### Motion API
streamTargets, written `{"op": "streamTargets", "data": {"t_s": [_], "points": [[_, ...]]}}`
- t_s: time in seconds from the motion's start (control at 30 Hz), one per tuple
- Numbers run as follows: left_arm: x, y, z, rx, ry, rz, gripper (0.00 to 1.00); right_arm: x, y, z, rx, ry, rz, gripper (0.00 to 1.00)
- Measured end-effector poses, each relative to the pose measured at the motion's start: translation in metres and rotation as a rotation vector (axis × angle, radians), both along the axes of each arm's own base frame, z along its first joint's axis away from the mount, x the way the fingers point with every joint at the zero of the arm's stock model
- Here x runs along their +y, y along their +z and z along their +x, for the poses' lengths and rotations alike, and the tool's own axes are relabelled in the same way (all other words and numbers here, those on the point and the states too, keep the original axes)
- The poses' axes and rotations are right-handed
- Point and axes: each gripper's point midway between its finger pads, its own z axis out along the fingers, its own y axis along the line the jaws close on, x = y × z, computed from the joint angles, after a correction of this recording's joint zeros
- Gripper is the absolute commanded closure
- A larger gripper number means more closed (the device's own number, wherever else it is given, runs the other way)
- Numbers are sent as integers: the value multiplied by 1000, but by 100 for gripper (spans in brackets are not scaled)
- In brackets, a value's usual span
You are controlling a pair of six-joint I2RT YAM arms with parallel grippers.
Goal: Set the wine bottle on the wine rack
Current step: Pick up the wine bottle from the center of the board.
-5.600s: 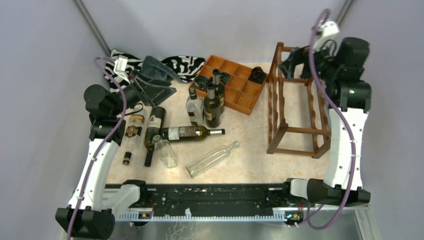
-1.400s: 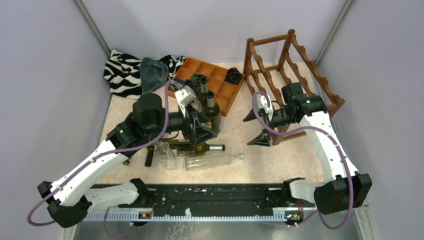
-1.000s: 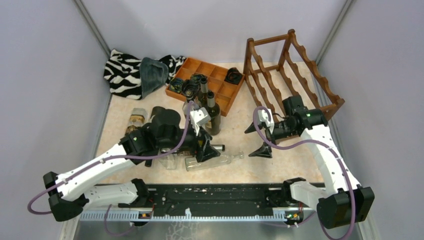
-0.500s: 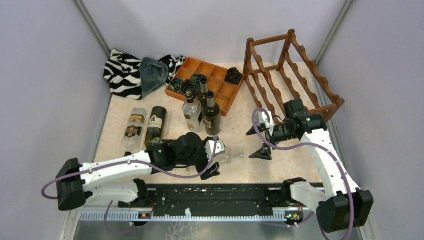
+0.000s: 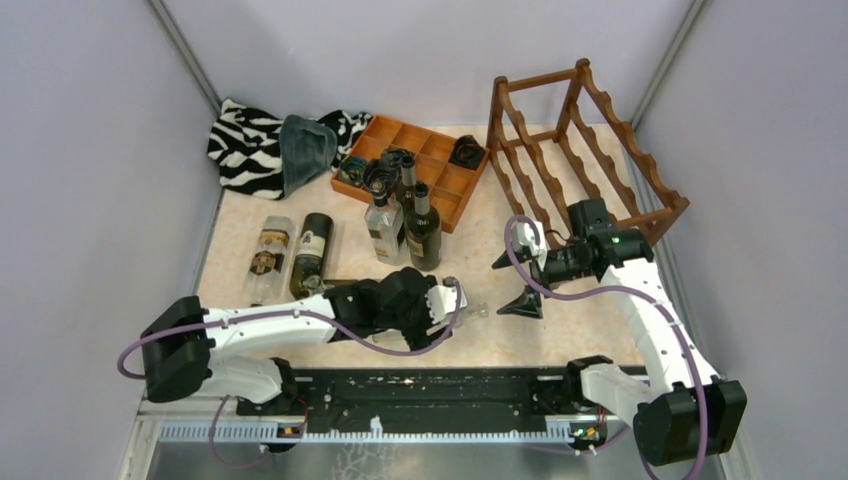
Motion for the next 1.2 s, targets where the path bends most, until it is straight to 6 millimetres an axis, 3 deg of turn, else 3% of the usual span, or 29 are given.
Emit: {"op": "streamTargets", "data": {"t_s": [0.33,0.57,0.7,0.83,0.93,1.07,1.2], "points": [[2,-35,28,-71,90,137,19,0,-4,-1,15,-2,0,5],[7,-60,31,-65,99,217,27,0,-5,-1,17,-2,0,5],[9,-67,30,-57,99,236,43,0,-6,-1,18,-1,3,5],[7,-67,29,-51,92,229,82,0,-9,-3,30,-1,4,5],[5,-67,24,-29,75,218,99,0,-9,-3,29,-1,4,5],[1,-62,14,13,36,189,100,1,-9,-2,29,-2,4,5],[0,-40,3,29,5,104,100,1,-9,-2,29,-3,4,5]]}}
